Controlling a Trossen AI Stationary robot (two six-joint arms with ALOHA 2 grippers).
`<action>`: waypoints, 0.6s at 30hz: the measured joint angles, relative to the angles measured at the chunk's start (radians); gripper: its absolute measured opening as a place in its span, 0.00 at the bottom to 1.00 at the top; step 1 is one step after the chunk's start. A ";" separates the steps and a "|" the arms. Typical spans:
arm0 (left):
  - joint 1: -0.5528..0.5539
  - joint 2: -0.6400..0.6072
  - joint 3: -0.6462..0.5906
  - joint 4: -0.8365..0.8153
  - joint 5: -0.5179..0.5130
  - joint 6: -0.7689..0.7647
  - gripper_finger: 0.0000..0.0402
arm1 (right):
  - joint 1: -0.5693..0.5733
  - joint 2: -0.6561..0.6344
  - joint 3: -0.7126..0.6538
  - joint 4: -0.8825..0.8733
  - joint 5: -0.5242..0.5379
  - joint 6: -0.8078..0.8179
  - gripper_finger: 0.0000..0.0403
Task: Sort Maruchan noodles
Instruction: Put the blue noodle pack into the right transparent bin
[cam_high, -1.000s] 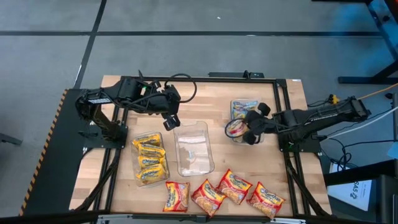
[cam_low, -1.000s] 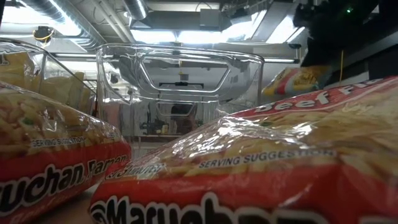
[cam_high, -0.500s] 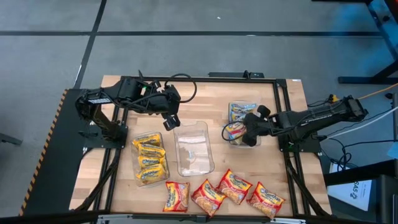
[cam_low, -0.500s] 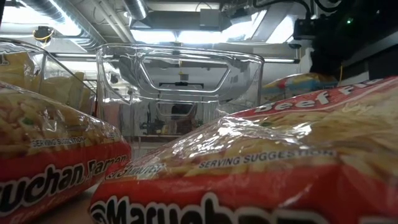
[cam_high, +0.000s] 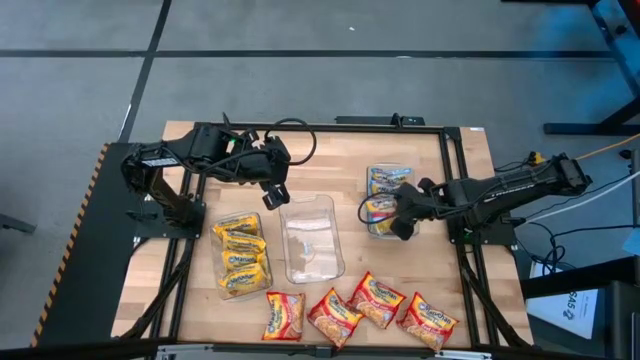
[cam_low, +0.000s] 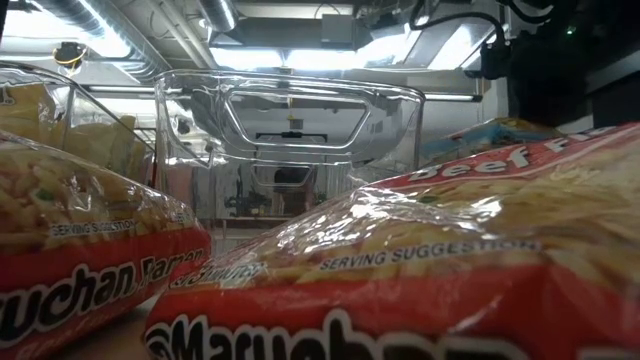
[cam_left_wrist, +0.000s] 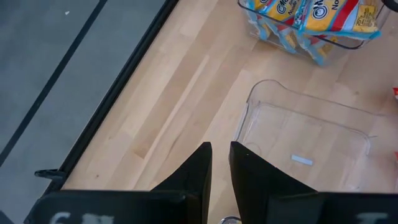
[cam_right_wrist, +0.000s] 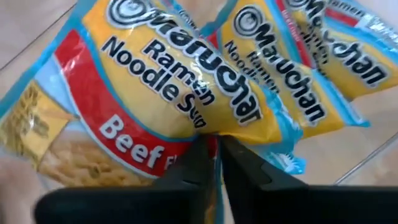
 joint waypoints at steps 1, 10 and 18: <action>0.000 0.000 0.000 0.000 0.000 0.000 0.13 | 0.000 0.000 0.000 0.002 -0.008 0.000 0.15; 0.000 0.000 0.000 0.000 0.000 -0.001 0.13 | 0.000 0.000 0.000 -0.058 -0.033 0.147 0.42; 0.000 0.000 0.000 0.000 -0.020 -0.001 0.13 | 0.000 0.000 0.000 -0.200 -0.045 0.244 0.42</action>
